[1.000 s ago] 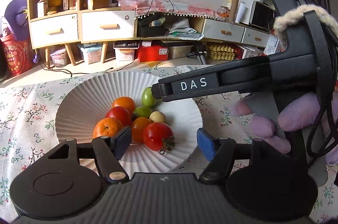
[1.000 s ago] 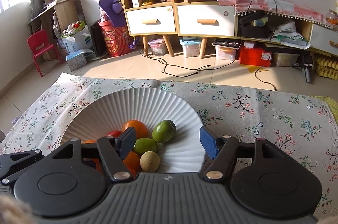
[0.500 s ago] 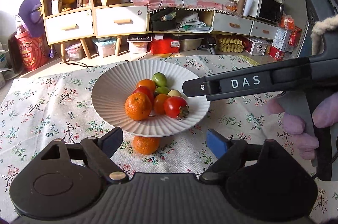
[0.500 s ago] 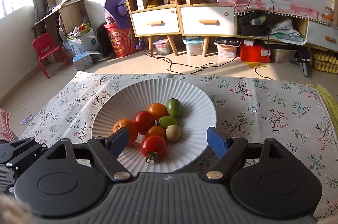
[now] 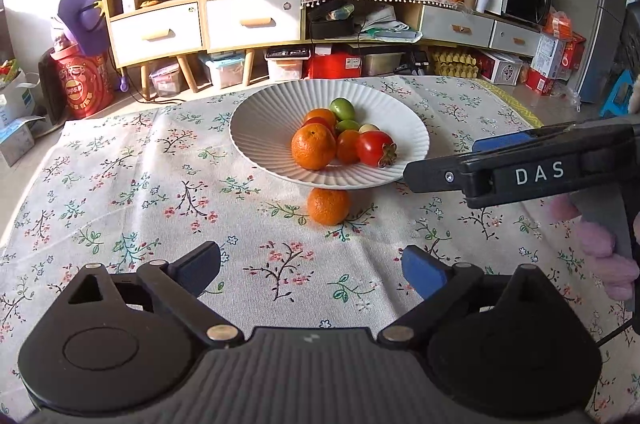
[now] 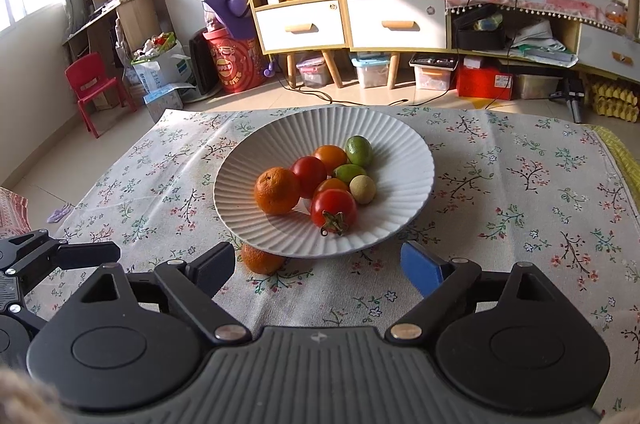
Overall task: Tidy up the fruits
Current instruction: 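Withdraw both tools toward the last kiwi and orange on the cloth, then grasp the kiwi with the left tool while the right tool grasps the orange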
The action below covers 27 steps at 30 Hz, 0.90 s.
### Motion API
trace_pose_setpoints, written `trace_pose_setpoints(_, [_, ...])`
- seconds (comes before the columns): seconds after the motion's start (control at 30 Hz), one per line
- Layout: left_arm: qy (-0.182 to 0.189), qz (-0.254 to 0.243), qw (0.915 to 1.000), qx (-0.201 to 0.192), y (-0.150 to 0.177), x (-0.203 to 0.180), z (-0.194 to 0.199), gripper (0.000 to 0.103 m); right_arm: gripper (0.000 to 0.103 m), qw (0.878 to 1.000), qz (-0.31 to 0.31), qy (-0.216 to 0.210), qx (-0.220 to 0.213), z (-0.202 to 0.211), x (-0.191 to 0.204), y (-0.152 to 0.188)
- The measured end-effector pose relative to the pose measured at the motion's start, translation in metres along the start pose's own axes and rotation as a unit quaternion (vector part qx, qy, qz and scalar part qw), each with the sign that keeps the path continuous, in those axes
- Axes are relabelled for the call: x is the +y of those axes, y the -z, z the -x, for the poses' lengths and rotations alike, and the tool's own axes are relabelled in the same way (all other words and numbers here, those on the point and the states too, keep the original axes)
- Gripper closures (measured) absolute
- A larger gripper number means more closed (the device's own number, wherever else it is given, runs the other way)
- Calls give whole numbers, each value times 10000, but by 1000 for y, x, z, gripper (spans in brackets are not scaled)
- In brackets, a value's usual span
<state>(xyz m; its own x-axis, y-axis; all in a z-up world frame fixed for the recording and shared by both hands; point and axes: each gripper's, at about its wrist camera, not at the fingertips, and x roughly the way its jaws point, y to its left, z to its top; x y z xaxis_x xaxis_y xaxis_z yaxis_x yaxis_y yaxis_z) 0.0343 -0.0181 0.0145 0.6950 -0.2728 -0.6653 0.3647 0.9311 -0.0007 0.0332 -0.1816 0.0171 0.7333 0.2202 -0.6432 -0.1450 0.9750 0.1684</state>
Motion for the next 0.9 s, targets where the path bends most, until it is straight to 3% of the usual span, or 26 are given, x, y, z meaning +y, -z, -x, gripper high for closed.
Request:
trace_pose_setpoints(0.6, [-543, 254, 9963, 618, 43, 38, 18, 7, 6, 9980, 578, -204, 120, 13, 30, 44])
trace_pose_setpoints(0.9, [-805, 334, 9936, 725, 63, 60, 25, 7, 5, 9972, 734, -107, 20, 5, 42, 59])
